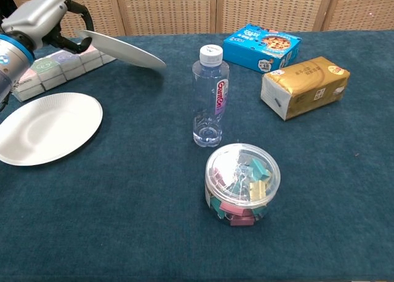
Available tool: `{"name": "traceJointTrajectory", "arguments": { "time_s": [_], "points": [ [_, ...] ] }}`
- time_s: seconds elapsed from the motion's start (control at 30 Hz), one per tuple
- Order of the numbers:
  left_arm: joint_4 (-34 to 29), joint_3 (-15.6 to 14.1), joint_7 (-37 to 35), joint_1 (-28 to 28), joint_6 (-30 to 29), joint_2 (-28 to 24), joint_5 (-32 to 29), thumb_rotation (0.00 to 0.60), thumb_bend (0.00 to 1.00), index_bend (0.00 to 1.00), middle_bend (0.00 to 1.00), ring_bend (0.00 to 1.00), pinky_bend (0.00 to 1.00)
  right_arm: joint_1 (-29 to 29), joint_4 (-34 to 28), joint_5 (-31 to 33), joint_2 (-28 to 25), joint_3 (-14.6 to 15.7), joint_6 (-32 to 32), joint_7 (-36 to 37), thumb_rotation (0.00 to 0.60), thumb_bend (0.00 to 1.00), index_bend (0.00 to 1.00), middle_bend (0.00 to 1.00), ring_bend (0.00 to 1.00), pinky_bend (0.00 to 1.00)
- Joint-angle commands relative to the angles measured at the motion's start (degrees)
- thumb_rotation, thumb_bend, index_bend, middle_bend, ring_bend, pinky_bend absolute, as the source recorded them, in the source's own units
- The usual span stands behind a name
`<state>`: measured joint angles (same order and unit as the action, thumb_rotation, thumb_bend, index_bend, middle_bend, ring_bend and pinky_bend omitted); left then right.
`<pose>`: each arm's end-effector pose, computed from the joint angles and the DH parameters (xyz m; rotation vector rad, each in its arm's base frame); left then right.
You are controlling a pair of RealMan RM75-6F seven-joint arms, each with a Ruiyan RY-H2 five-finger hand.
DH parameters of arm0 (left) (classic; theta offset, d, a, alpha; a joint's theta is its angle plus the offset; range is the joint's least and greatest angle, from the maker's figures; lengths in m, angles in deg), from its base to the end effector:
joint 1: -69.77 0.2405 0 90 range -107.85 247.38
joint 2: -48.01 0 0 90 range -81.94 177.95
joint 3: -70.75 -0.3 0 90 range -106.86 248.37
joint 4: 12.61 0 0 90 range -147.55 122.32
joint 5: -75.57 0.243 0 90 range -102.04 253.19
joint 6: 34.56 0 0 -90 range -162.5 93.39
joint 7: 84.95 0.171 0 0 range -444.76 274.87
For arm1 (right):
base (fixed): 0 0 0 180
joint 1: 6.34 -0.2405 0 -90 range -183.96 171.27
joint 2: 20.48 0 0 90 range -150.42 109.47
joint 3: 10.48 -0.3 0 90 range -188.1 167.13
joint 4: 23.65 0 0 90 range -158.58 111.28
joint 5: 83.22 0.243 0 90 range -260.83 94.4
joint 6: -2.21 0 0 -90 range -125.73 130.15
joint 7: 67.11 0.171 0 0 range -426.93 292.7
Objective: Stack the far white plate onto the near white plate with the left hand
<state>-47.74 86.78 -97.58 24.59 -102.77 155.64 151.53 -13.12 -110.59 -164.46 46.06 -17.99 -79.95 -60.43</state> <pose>-0.2308 0.4990 -0.0251 -1.4317 -0.7695 -1.2369 -0.3811 -0.2473 0.1553 1.2751 -0.9465 0.9718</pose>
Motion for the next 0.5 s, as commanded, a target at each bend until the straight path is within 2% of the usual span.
{"name": "traceJointTrajectory", "arguments": {
  "time_s": [0.03, 0.33, 0.5],
  "points": [
    [-4.8, -0.87, -0.31, 2.74, -4.13, -3.25, 1.51, 0.6, 0.58, 0.95, 0.0, 0.0, 0.0, 0.01, -0.12, -0.13, -0.02, 0.07, -0.07, -0.05, 0.6, 0.0, 0.0, 0.0, 0.0, 0.0],
    [-18.61, -2.71, 0.81, 8.76, -12.04, -12.47, 4.21, 0.6, 0.58, 0.95, 0.0, 0.0, 0.0, 0.24, -0.9, -0.95, -0.47, 0.22, -0.88, 0.37, 0.6, 0.0, 0.0, 0.0, 0.0, 0.0],
    [-26.18, -5.4, 0.55, 13.35, -14.16, -16.68, 4.97, 0.6, 0.58, 0.95, 0.0, 0.0, 0.0, 0.41, -1.6, -1.78, -0.77, 0.47, -1.5, 0.43, 0.6, 0.0, 0.0, 0.0, 0.0, 0.0]
  ]
}}
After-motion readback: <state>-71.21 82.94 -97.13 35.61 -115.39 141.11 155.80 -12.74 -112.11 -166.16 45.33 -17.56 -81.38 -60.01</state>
